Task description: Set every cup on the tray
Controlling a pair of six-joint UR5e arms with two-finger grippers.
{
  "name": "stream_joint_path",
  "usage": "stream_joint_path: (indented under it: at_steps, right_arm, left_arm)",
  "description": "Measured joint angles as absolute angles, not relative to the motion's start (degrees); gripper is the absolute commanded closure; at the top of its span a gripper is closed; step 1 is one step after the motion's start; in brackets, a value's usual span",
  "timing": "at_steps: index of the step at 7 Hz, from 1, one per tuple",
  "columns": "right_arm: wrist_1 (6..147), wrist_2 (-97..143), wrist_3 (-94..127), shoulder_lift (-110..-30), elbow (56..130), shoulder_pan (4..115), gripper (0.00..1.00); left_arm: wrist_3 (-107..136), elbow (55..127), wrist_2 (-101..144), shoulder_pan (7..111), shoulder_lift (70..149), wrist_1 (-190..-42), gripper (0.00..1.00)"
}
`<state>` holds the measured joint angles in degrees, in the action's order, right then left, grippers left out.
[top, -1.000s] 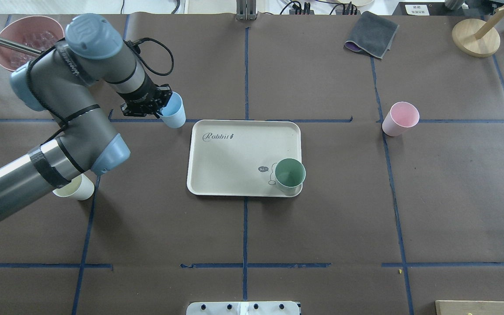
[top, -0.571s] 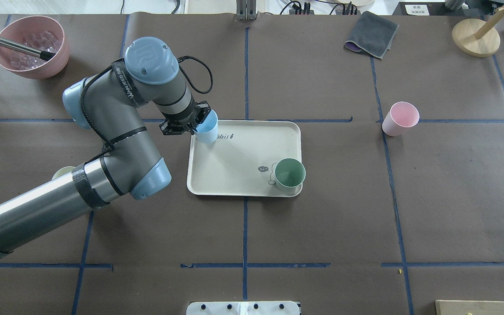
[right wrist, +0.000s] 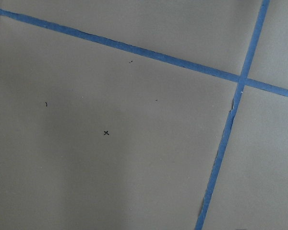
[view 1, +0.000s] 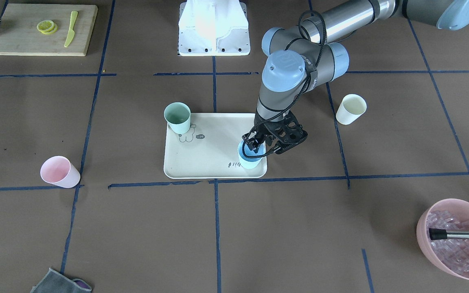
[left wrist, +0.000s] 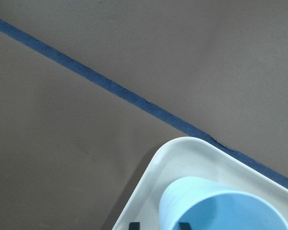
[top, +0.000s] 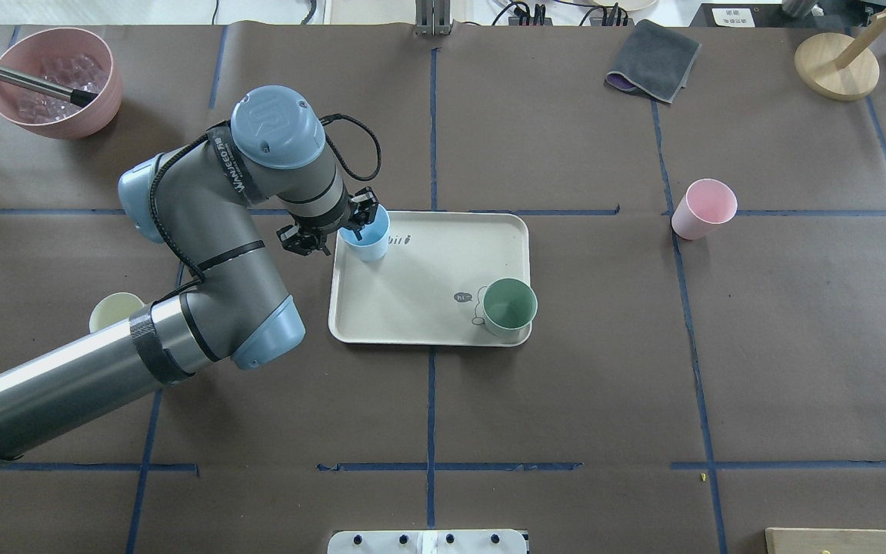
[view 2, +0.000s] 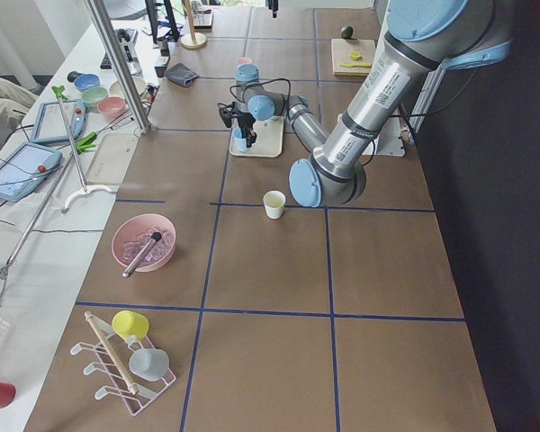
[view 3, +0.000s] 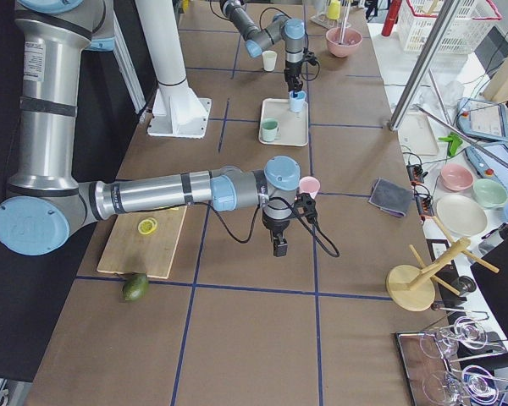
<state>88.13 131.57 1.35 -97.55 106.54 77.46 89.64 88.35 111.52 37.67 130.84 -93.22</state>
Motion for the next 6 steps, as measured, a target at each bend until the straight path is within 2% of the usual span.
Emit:
stream_joint_path:
  at_steps: [3,4,6]
  right_arm:
    - [87.7,131.6,13.2,-93.2,105.1,76.8,0.01]
    - [87.7,131.5,19.7,-89.1,102.5,75.9,0.02]
    - [85.0,131.2,32.1,-79.5,95.5,71.9,0.01]
  left_arm:
    - [75.4,106.4,114.5,41.5,120.0,-83.1,0.0]
    - [73.4,109.8,115.5,42.3,117.3,-82.4,0.0]
    - [72.4,111.9,116.0,42.8,115.5,-82.1,0.0]
